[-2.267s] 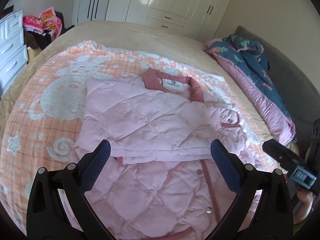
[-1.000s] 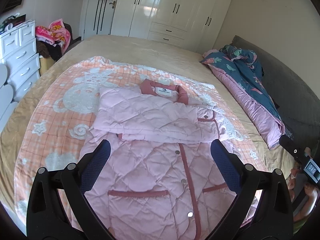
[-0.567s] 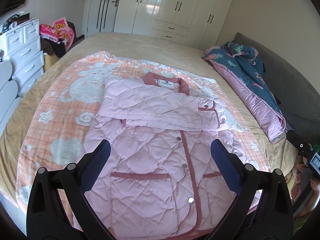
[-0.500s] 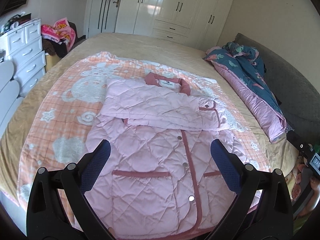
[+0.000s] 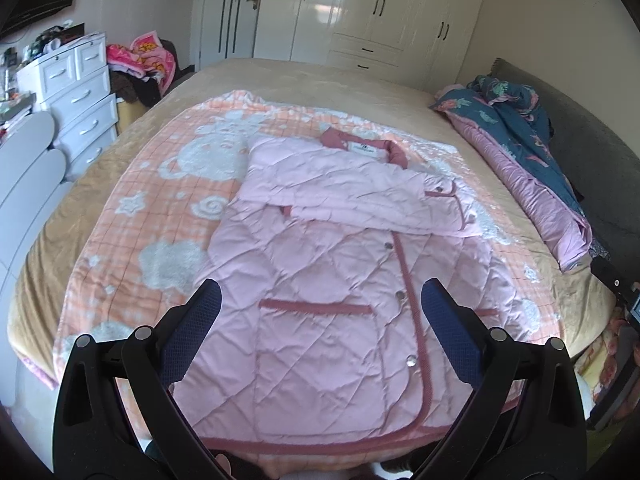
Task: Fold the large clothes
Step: 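Move both tools toward the ribbed hem of the jacket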
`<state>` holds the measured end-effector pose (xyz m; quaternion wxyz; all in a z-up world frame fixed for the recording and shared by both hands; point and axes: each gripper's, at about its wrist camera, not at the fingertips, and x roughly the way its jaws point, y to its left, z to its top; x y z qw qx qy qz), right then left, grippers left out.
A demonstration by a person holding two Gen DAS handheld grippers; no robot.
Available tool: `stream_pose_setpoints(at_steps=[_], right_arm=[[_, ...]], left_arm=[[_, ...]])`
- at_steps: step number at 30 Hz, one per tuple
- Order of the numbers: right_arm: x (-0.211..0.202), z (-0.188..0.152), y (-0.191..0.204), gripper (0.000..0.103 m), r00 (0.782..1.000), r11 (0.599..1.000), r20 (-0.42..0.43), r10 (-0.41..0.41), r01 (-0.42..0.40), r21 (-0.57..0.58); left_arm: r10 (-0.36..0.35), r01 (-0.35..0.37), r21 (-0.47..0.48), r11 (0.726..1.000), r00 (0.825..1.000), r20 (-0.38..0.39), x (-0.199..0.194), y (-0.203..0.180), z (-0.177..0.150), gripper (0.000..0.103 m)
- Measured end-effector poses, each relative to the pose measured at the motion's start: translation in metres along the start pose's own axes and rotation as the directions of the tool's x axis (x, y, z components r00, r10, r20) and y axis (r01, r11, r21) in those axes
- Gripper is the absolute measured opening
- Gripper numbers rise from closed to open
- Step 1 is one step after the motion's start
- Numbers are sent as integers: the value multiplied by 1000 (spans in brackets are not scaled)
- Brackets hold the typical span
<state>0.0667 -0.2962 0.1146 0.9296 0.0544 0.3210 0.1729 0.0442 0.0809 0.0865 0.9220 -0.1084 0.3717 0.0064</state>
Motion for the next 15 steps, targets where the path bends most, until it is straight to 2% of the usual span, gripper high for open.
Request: stream_pose_setpoints(at_steps=[15], right_arm=[[14, -45, -37, 99, 998, 999, -59, -34, 35, 28]], left_arm=[[61, -63, -38, 997, 997, -53, 21, 45, -42, 94]])
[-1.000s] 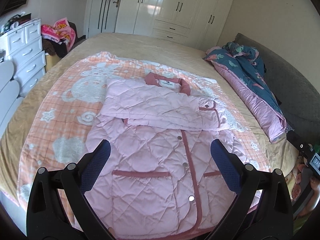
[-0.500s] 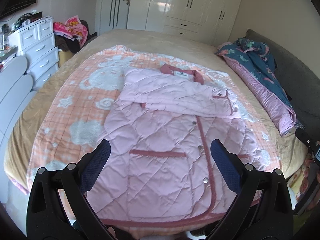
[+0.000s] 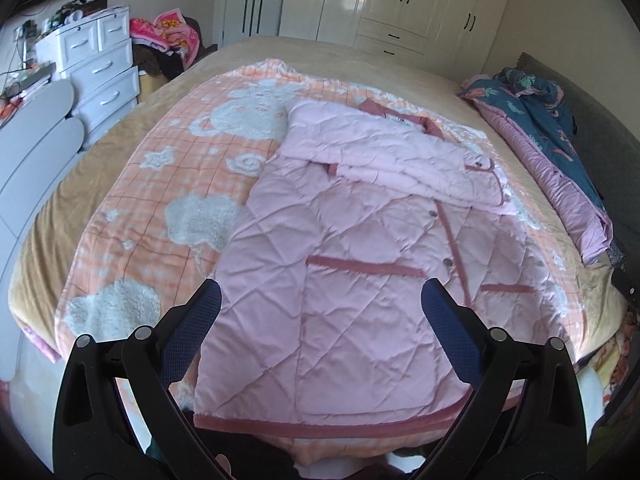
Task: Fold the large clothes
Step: 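Move both tools toward the ribbed hem of the jacket, then grasp the ribbed hem with the left tool while the right tool grasps it too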
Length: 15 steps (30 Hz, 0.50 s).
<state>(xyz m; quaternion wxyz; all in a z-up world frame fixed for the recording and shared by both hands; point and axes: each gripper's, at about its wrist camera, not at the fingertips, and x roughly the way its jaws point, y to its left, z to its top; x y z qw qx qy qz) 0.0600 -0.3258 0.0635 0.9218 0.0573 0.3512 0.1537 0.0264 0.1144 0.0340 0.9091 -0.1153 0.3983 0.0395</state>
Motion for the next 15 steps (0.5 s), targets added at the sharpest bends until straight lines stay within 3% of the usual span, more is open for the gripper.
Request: stream_pose_setpoints(at_steps=[15], right_arm=[[25, -32, -35, 99, 997, 998, -65, -40, 42, 39]], left_arm=[[52, -55, -34, 998, 996, -75, 30, 49, -42, 94]])
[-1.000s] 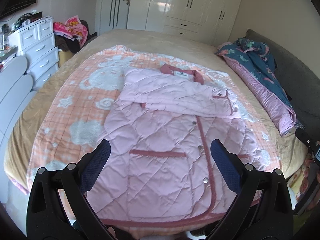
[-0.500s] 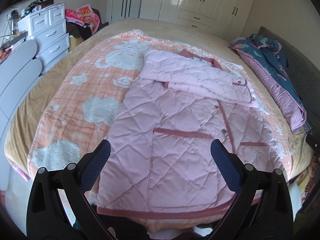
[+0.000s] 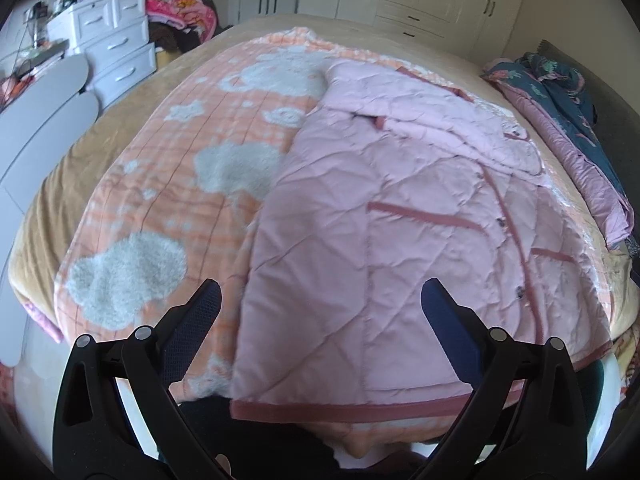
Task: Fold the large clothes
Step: 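Grasp the ribbed hem with the left tool while the right tool grasps it too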
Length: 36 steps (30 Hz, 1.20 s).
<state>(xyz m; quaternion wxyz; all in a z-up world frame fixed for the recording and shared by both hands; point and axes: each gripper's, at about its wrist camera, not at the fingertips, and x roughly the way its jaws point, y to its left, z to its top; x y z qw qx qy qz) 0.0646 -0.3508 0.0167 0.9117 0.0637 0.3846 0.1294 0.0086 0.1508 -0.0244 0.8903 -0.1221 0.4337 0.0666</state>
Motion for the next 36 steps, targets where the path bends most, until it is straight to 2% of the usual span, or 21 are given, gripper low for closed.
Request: stream_pose_setpoints(at_steps=[4, 6, 8, 9, 11, 13, 30, 33, 34, 36], right_arm=[[3, -8, -4, 99, 1000, 1000, -17, -9, 9, 0], [4, -11, -7, 99, 1000, 1000, -24, -15, 15, -2], [5, -13, -10, 99, 999, 1000, -28, -23, 23, 0], [5, -14, -12, 99, 999, 1000, -30, -25, 25, 3], [5, -16, -15, 99, 999, 1000, -32, -29, 29, 7], [6, -18, -18, 99, 999, 999, -35, -38, 38, 9], [2, -50, -39, 99, 990, 998, -132, -51, 54, 18], [0, -56, -46, 99, 987, 998, -159, -35, 41, 37], [0, -59, -48, 99, 985, 998, -170, -21, 30, 46], [1, -65, -53, 99, 981, 998, -195, 1, 12, 62]], left_arm=[[0, 0, -25, 1000, 1000, -18, 8, 17, -8, 91], [-14, 13, -43, 999, 1000, -25, 10, 24, -12, 79], [-46, 43, -62, 997, 998, -38, 12, 29, -15, 59], [-55, 52, -67, 996, 997, -46, 14, 31, -18, 55], [-70, 66, -71, 995, 996, -59, 17, 34, -22, 40], [-85, 78, -82, 994, 994, -76, 20, 38, -27, 34], [-101, 95, -57, 994, 989, -109, 24, 44, -42, 36], [-110, 104, -60, 993, 988, -111, 26, 46, -43, 40], [-109, 102, -63, 993, 987, -118, 28, 46, -43, 51], [-125, 115, -79, 990, 983, -136, 34, 48, -47, 54]])
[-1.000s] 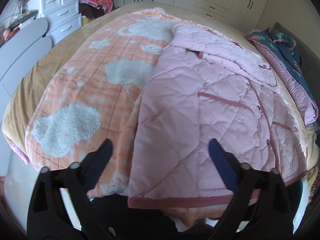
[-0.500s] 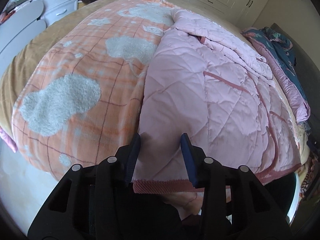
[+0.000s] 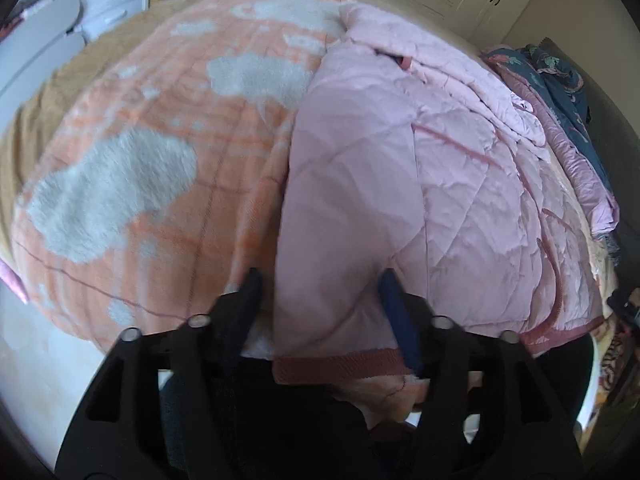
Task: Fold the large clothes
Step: 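Grasp the ribbed hem with the left tool while the right tool grasps it too, then lift the hem with both tools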
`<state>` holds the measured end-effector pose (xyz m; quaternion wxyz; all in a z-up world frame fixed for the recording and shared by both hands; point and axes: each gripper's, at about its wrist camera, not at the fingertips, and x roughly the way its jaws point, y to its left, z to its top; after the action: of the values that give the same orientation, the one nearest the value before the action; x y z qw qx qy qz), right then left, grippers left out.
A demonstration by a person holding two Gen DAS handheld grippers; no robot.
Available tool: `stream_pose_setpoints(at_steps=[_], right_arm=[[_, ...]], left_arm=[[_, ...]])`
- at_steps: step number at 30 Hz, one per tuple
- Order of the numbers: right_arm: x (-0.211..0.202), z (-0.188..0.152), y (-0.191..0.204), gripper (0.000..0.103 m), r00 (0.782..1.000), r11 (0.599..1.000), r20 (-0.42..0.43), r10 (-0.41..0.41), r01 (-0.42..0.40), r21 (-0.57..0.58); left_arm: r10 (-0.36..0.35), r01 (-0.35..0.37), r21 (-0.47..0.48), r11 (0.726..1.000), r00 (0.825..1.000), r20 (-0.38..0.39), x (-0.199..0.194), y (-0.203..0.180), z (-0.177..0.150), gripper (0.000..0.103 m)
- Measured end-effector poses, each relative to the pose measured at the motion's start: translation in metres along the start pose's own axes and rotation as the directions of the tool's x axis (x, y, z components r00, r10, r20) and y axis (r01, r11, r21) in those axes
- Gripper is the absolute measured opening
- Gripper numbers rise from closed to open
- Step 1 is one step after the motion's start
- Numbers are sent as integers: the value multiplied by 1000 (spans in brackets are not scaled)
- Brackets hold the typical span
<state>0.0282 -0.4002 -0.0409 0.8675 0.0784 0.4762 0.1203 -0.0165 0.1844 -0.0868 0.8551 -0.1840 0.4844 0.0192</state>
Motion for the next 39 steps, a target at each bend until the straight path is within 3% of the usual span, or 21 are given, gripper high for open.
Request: stream_pose_setpoints(at_steps=[11, 13, 15, 17, 22, 31, 36, 39], right_arm=[[32, -22, -14, 98, 977, 979, -125, 172, -155, 134], [36, -23, -6, 82, 971, 975, -131, 198, -182, 126], [32, -19, -1, 55, 973, 976, -112, 202, -190, 104], [24, -12, 1, 41, 971, 970, -68, 231, -224, 97], [26, -5, 3, 42, 962, 959, -51, 269, -262, 111], [57, -16, 0, 44, 947, 946, -122, 298, -275, 173], [49, -12, 4, 27, 949, 945, -83, 303, -288, 151], [40, -6, 9, 23, 950, 947, -54, 307, -299, 120]], left_arm=[[9, -9, 36, 999, 1000, -5, 8, -16, 0, 57], [9, -9, 33, 999, 1000, -4, 8, -16, 1, 56], [11, -12, 30, 999, 1000, 6, 4, -18, 1, 47], [10, -11, 31, 999, 1000, 16, -2, -20, 3, 33], [-7, 5, 50, 999, 999, 38, -15, -27, 7, 26], [-17, 17, 20, 1000, 1000, -14, -2, -24, 7, 27], [-16, 16, 1, 1000, 999, -29, 5, -22, 4, 32], [-16, 16, 1, 1000, 1000, -14, 2, -27, 5, 17]])
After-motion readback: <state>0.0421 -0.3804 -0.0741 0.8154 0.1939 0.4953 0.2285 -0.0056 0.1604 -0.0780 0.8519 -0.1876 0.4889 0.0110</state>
